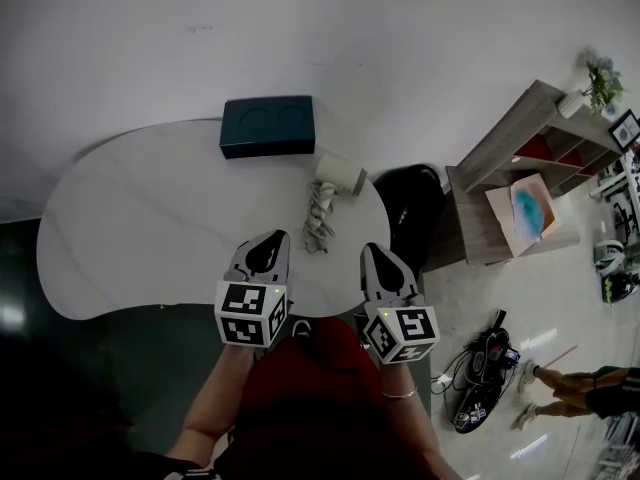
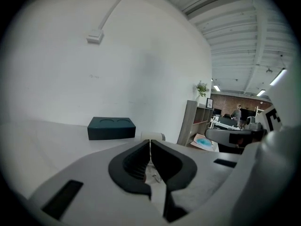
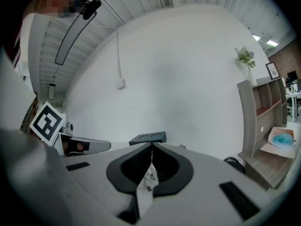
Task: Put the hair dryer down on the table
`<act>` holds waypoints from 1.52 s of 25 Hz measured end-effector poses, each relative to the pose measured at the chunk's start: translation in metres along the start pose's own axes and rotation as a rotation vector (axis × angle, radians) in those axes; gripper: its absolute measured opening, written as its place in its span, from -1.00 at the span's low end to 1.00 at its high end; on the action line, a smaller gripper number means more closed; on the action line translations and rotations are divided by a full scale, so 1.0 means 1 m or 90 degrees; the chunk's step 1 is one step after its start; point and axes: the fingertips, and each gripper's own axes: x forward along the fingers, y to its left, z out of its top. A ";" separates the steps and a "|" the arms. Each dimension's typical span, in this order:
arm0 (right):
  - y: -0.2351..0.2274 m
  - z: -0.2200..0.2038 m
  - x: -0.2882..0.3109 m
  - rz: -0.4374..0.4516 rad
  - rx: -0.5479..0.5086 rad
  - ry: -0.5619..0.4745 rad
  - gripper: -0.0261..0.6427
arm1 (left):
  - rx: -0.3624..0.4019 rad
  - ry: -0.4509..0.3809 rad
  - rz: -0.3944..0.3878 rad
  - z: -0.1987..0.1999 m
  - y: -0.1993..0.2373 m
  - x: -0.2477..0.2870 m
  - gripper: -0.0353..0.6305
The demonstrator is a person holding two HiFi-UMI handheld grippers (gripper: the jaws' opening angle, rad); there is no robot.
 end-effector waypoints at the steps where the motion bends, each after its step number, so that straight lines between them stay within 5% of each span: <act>1: 0.001 0.001 0.000 0.003 -0.001 -0.004 -0.88 | -0.001 -0.004 0.002 0.002 0.001 -0.003 -0.80; 38: 0.013 0.004 -0.129 0.103 -0.039 -0.036 -0.88 | -0.028 -0.065 0.102 -0.026 -0.081 -0.124 -0.82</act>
